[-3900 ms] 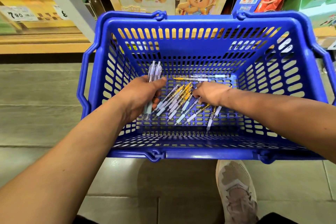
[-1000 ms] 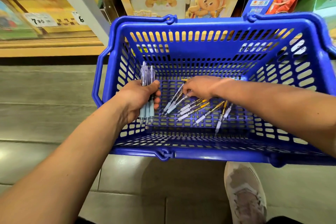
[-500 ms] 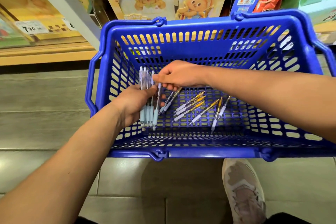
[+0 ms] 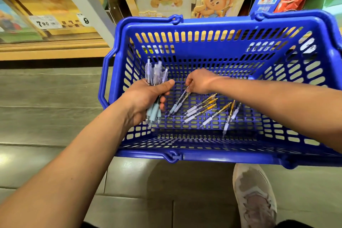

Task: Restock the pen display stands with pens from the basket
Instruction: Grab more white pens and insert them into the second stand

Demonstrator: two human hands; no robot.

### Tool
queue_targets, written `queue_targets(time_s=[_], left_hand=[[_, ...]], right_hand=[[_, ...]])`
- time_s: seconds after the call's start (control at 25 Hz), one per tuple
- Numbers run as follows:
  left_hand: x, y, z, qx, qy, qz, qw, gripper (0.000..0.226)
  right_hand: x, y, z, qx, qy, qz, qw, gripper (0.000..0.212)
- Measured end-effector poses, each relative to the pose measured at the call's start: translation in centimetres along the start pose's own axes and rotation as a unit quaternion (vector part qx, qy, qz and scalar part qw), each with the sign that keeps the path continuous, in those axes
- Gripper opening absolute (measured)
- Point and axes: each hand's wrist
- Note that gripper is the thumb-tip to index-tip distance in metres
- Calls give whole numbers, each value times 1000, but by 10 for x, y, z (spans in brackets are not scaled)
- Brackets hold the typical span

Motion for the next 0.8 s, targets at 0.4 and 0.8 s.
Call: queue_targets(time_s=[0.4,0.8], left_hand=[[1,11,-16,-5,46,43,998,22],[-1,1,-5,83,60,28,994,7]], right_hand=[[-16,-40,44,21,107,119,987,51],[-23,-25,21,-82,-293,88,948,24]])
Point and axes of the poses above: each hand's wrist, its own y-axis away from the middle knuckle, its own z-axis out of the palm, x = y × z, and after that the axes turned 2 degrees about -z, right-handed
